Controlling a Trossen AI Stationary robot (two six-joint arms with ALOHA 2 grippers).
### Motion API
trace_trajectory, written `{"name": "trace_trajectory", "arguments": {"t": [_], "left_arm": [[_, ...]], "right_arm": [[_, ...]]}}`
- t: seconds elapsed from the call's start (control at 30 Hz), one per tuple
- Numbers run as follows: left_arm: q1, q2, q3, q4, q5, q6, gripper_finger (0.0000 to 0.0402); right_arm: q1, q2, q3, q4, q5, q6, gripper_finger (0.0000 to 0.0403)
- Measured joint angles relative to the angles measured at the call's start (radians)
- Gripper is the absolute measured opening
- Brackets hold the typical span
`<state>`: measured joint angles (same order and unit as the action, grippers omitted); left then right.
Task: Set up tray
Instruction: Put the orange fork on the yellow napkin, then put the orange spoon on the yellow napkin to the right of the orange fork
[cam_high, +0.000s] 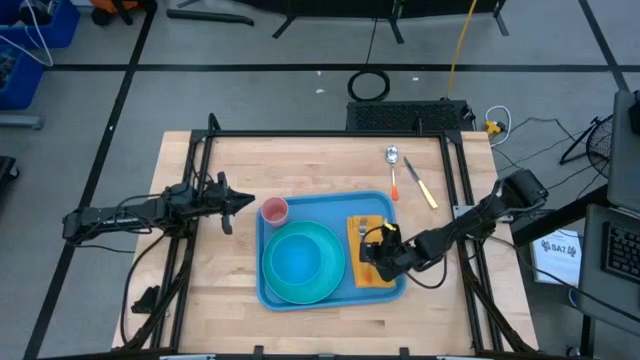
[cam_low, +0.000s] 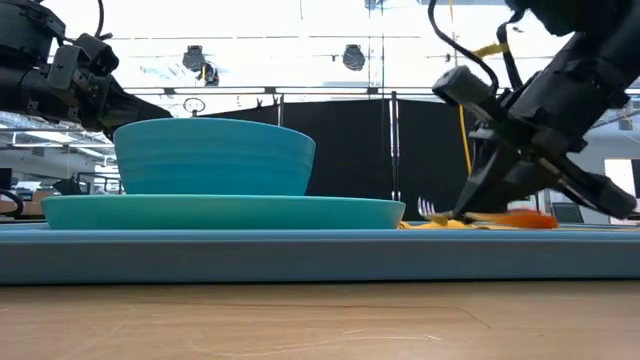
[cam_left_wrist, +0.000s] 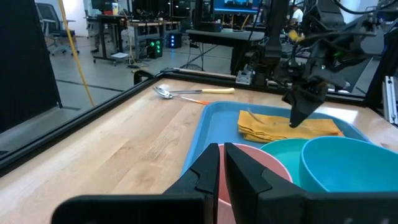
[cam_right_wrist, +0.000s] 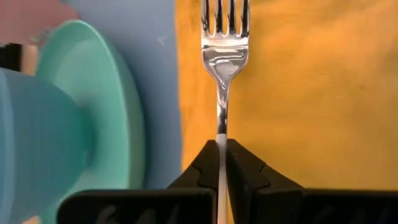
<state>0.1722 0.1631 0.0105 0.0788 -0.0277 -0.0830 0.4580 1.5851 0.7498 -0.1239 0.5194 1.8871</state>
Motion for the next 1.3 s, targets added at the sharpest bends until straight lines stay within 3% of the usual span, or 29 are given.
{"name": "trace_trajectory", "arguments": {"t": [0.23,0.8,1.3], "left_arm": [[0.000,0.000,0.000,0.000,0.000,0.000,0.0026],[0.000,0.000,0.000,0.000,0.000,0.000,0.0026],[0.000,0.000,0.000,0.000,0.000,0.000,0.0026]], "right_arm": [[-0.015,0.052,0.001,0.129,-0.027,-0.069,0.0001],[-0.019,0.065,0.000,0.126,-0.013,-0.070,0.0002],[-0.020,0.051,-0.001,0.101,-0.006,-0.090,0.0116]]}}
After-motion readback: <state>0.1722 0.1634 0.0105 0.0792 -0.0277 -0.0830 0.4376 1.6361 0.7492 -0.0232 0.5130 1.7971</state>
